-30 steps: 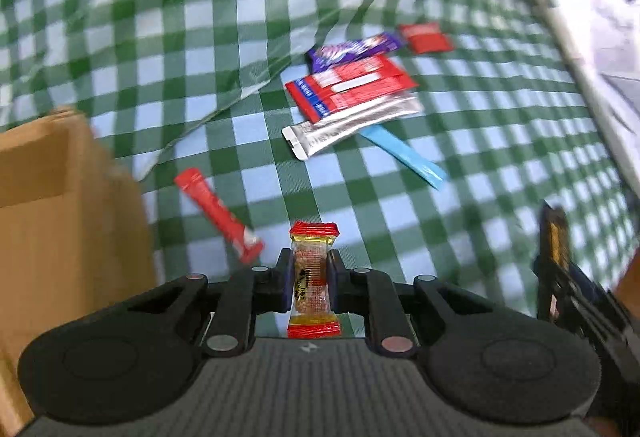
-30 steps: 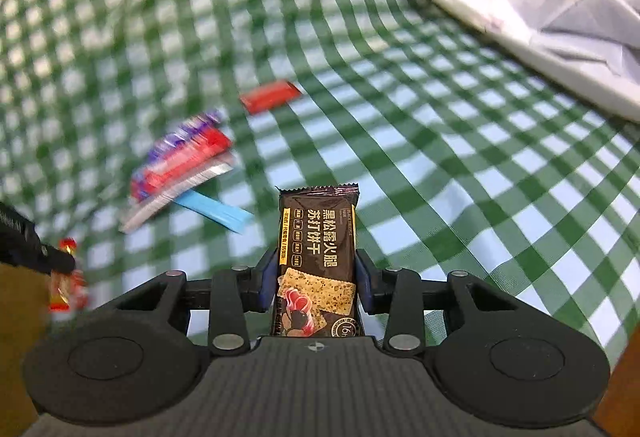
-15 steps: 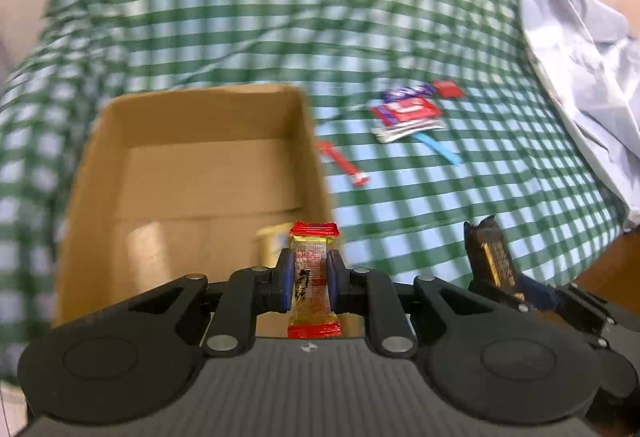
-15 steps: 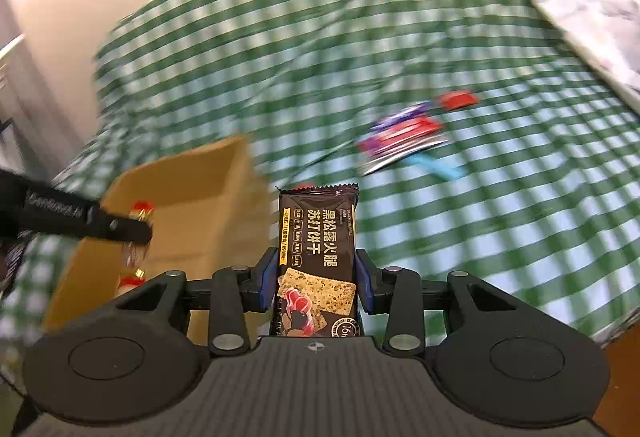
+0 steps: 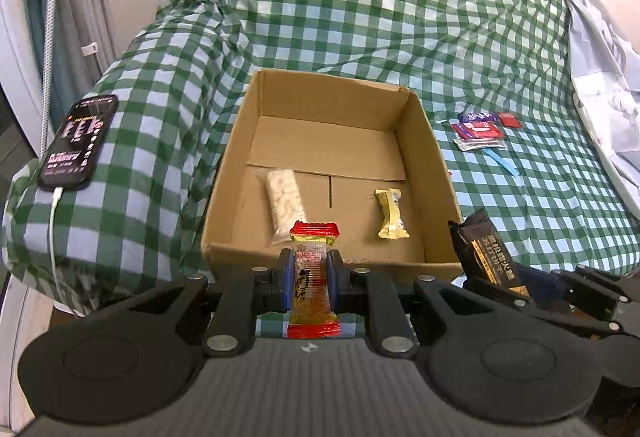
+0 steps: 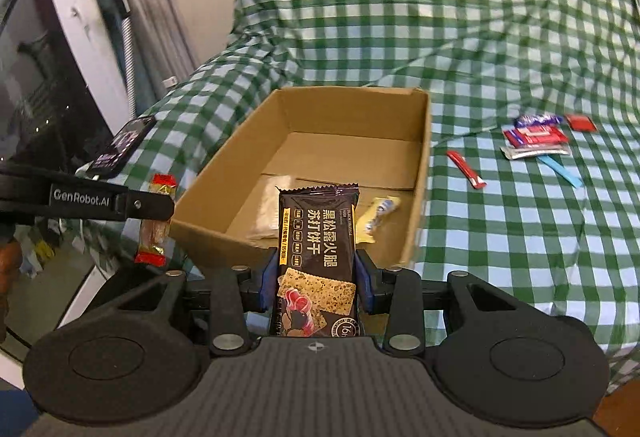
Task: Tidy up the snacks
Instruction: 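Carry the red-gold bar with left tool while right tool carries biscuit pack into box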
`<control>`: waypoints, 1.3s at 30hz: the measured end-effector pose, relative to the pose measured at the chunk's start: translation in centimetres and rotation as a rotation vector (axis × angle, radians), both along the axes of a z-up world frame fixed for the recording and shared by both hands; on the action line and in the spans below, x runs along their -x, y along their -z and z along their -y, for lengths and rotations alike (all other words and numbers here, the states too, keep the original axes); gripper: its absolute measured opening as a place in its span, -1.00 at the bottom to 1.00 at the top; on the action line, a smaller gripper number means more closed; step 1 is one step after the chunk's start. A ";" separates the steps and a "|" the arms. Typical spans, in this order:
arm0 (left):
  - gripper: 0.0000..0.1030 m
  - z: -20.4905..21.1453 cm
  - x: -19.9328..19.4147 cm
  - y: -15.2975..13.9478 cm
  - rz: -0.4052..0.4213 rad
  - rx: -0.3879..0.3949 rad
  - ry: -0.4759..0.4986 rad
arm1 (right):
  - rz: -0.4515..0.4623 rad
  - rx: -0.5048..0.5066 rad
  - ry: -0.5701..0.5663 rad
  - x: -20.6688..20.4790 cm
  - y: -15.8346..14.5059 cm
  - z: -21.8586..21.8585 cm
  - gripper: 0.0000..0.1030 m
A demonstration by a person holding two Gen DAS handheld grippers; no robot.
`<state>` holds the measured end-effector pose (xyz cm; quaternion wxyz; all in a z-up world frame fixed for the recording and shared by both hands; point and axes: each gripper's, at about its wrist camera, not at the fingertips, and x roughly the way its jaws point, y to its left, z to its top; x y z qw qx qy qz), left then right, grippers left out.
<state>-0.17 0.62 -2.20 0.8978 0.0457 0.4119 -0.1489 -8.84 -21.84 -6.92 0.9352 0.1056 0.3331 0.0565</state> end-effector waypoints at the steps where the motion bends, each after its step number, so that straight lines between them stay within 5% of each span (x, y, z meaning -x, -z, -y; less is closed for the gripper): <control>1: -0.64 0.0 -0.1 0.2 -0.001 0.004 -0.002 | 0.002 0.010 -0.002 0.2 -0.2 -0.4 -0.20; 18: -0.64 -0.9 -0.9 0.5 -0.013 0.054 -0.016 | -0.029 0.081 0.008 0.1 -0.2 -1.5 -0.20; 39: -0.65 0.9 -8.0 0.1 -0.009 0.066 -0.028 | -0.063 0.090 0.014 -5.1 0.1 -1.2 -0.20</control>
